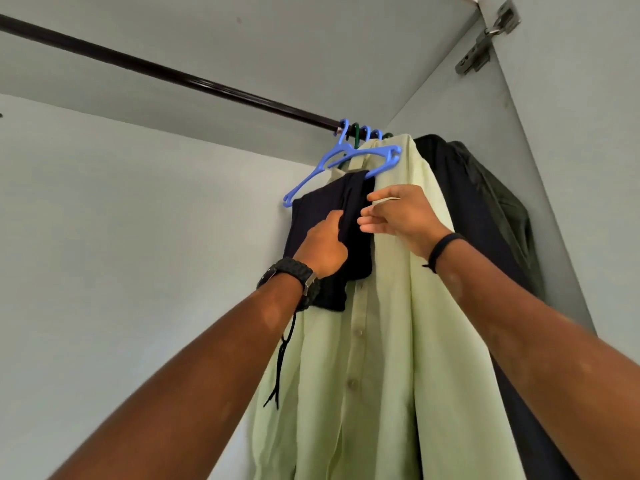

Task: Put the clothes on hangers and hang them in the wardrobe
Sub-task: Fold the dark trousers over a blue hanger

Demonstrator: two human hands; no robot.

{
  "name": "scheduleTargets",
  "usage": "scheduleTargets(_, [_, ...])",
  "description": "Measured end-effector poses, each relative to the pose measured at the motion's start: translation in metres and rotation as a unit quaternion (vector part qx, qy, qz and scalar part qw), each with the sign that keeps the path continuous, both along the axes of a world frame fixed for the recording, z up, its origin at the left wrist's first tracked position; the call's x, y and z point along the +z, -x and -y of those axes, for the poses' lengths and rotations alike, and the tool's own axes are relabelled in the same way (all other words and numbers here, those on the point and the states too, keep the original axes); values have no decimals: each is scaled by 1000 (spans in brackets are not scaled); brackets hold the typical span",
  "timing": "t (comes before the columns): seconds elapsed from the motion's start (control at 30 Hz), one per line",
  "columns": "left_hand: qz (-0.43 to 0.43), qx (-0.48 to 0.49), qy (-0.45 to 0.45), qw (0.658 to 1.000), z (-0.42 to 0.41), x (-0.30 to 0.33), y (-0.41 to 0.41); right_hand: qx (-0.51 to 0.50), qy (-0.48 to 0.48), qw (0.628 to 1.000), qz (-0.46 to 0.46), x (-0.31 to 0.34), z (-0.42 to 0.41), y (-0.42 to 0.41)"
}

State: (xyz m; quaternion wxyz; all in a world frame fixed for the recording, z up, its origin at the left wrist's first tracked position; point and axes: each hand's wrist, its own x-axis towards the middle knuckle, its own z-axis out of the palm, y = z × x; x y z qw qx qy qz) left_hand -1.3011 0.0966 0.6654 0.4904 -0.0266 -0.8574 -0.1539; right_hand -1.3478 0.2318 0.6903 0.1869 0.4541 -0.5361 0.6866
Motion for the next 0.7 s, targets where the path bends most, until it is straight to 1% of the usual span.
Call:
scheduleTargets(0.1, [-19, -30, -48, 998, -10, -31, -35, 30, 6, 999, 23, -41, 3, -27])
scheduleTargets(0.17, [-40, -46, -97, 993, -14, -59, -63, 70, 9, 996, 57, -72, 6, -49])
scheduleTargets(0.23, [-63, -49, -127, 989, -15, -92, -89, 113, 18, 990, 87, -104, 8, -69])
scheduleTargets(0.37, [-91, -8, -149, 985, -14, -172, -152, 182, 4, 972, 150, -174, 19, -118])
scheduleTargets(0.5, [-75, 38, -215, 973, -30, -254, -223, 248, -45, 948, 192, -246, 22, -170])
scheduleTargets(0.6, [-67, 81, -279, 955, -52, -313, -283, 304, -89, 925, 209, -297, 17, -217])
scheduleTargets(0.7, [-80, 138, -326, 932, -79, -360, -339, 362, -129, 898, 216, -346, 4, -261])
